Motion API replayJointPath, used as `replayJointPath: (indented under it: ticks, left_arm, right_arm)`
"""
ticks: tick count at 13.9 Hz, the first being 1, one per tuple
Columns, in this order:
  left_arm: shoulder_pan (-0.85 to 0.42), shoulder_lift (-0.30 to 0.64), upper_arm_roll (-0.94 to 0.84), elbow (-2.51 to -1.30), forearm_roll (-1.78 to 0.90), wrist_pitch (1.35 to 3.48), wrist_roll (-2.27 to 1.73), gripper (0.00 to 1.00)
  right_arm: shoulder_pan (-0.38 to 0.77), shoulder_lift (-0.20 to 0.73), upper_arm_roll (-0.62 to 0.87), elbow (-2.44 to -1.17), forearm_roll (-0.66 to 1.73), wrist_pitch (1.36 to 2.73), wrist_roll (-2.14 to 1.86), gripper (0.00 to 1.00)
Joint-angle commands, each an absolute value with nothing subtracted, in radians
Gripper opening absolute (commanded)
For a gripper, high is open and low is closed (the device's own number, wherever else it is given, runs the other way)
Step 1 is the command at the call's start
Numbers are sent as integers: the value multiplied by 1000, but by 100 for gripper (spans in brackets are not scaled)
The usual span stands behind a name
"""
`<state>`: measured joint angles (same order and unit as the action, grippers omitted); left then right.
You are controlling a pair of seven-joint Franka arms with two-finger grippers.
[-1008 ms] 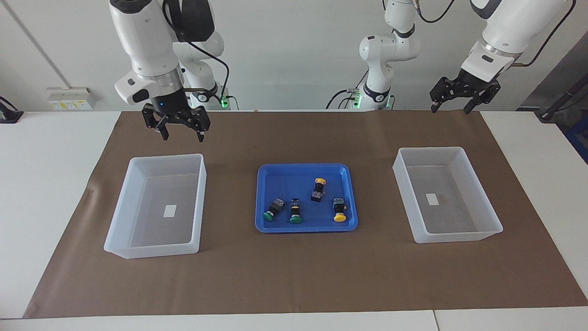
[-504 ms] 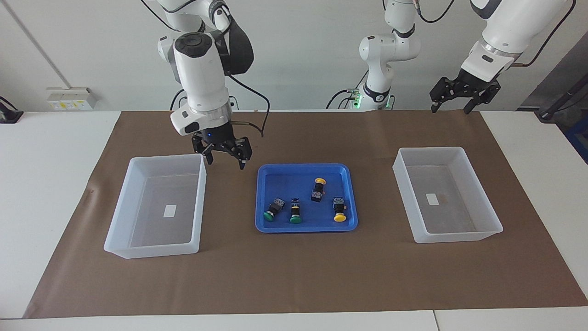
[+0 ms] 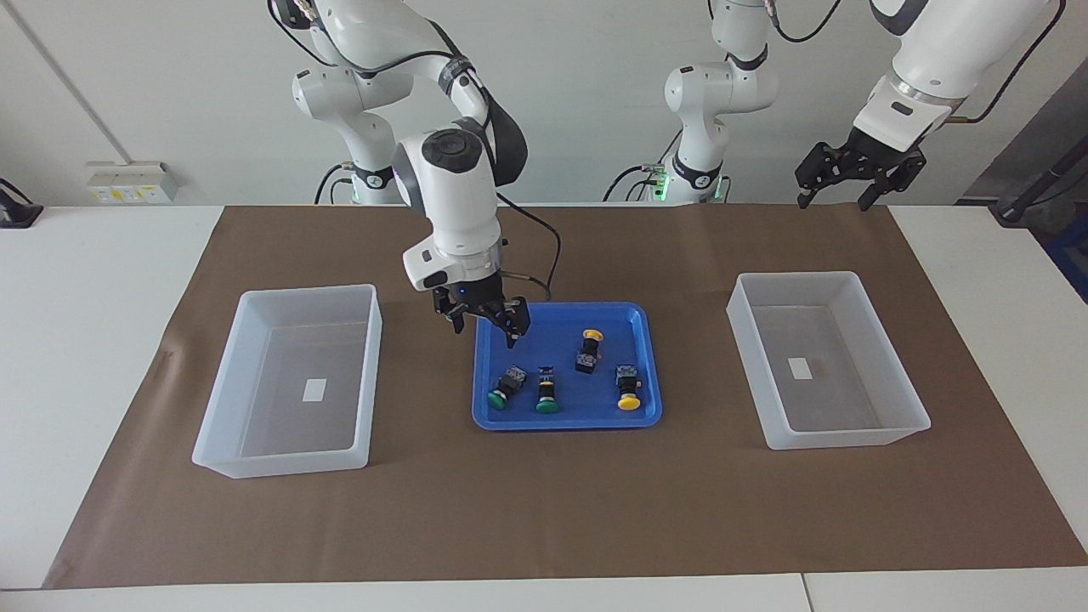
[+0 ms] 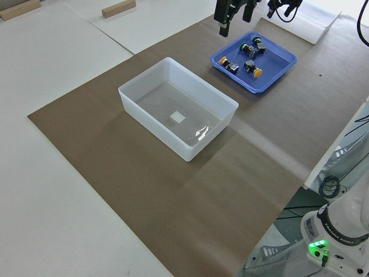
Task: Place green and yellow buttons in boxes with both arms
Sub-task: 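Reach the right gripper over the blue tray toward a green button, then grasp a green button with the right gripper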
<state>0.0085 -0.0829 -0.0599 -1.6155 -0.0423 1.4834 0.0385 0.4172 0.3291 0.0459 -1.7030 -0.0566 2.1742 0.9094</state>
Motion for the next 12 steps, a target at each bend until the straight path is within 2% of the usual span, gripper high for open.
replayJointPath:
  ticks: [1,2,4,6,10,12]
  left_arm:
    - [3,-100,-57,-1626,-29,1473,31,100]
    - [3,-100,-57,-1626,-29,1473,31,100]
    - [6,-100,-54,-1626,-31,1502,26,100]
    - [8,-98,-54,-1632,-31,1584,40,100]
    - [5,-100,-54,-1647,-31,1604,35,100]
    - [3,-118,-54,-1693,-31,1646,34,100]
  right_arm:
    - [416,382,46,-1675,-72,2194,956,100]
    - [423,399,46,-1674,-72,2197,986,94]
    - [437,431,46,-1674,-77,2238,1038,92]
    - [439,462,46,-1674,-77,2278,1061,84]
    - [446,492,46,-1675,-74,2315,1084,80]
    - [440,500,46,-1684,-74,2324,1091,79]
